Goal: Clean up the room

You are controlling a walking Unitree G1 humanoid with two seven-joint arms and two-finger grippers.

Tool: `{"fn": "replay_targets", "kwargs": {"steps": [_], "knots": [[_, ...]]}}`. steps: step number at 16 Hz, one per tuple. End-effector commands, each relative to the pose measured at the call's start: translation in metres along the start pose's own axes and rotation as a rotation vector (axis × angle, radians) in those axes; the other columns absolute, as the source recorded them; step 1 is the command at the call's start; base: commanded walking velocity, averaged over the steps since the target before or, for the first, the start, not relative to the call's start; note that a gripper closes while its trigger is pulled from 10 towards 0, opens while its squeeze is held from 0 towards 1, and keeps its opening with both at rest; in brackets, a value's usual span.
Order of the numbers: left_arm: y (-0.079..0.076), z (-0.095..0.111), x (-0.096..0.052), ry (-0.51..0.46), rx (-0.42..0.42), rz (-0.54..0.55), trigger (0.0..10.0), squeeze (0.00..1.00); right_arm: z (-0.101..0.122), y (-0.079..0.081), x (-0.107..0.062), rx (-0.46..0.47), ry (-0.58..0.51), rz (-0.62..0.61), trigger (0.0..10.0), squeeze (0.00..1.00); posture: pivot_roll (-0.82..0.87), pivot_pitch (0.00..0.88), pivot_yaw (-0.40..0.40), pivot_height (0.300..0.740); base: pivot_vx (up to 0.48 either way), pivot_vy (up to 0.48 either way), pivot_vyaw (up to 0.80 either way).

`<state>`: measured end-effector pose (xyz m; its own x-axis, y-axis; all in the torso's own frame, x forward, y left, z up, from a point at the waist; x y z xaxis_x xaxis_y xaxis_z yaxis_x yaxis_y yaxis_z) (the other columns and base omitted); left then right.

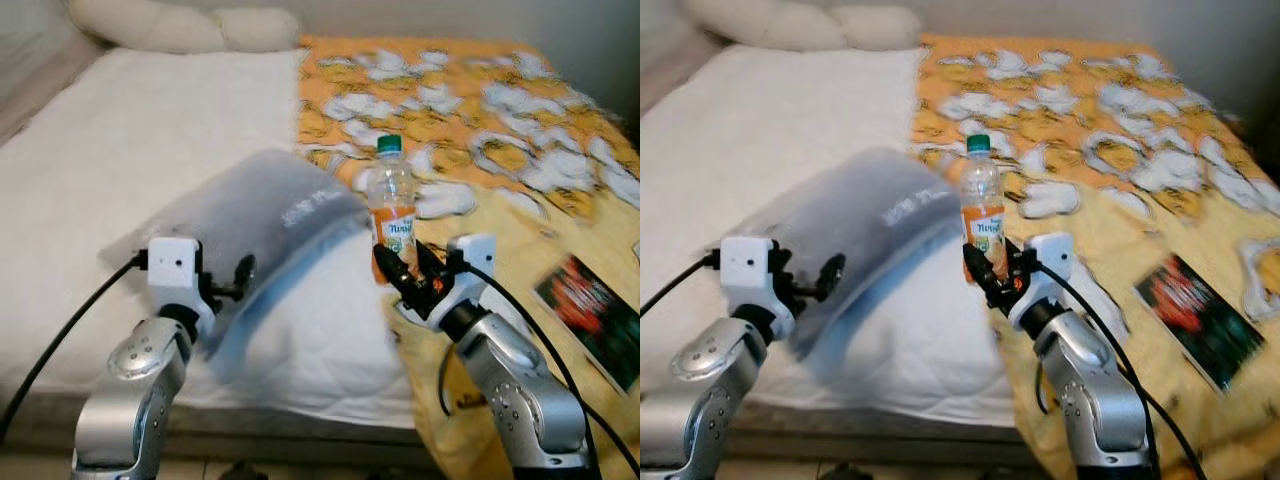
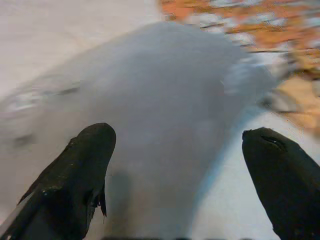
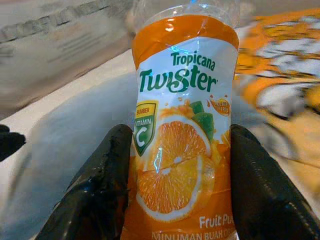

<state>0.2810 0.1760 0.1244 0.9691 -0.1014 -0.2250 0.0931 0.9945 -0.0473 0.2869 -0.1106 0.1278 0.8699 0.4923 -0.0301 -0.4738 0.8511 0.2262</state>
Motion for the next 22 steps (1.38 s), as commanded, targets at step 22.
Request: {"fn": "replay_targets", "kwargs": {"steps": [22], "knots": [[-0.005, 0.002, 0.001, -0.018, 0.028, 0.057, 10.0, 0.0, -0.011, -0.006, -0.007, 0.035, 0.046, -0.073, 10.0, 0.0, -0.05, 0.0, -0.002, 0.74, 0.0, 0.0, 0.8]]}}
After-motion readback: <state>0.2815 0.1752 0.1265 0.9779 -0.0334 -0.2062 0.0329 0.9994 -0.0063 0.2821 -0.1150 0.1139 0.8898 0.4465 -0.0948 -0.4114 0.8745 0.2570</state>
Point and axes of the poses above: a point about 5 cm out from each wrist's last joint towards the gripper, its own x axis pointing out of the wrist towards the gripper, its own z axis along the axis of the wrist's last joint, y = z × x, the point moved 3 cm from there along x, pointing out of the wrist towards the gripper, and after that the axes turned 2 degrees about -x, right-handed, at the moved point
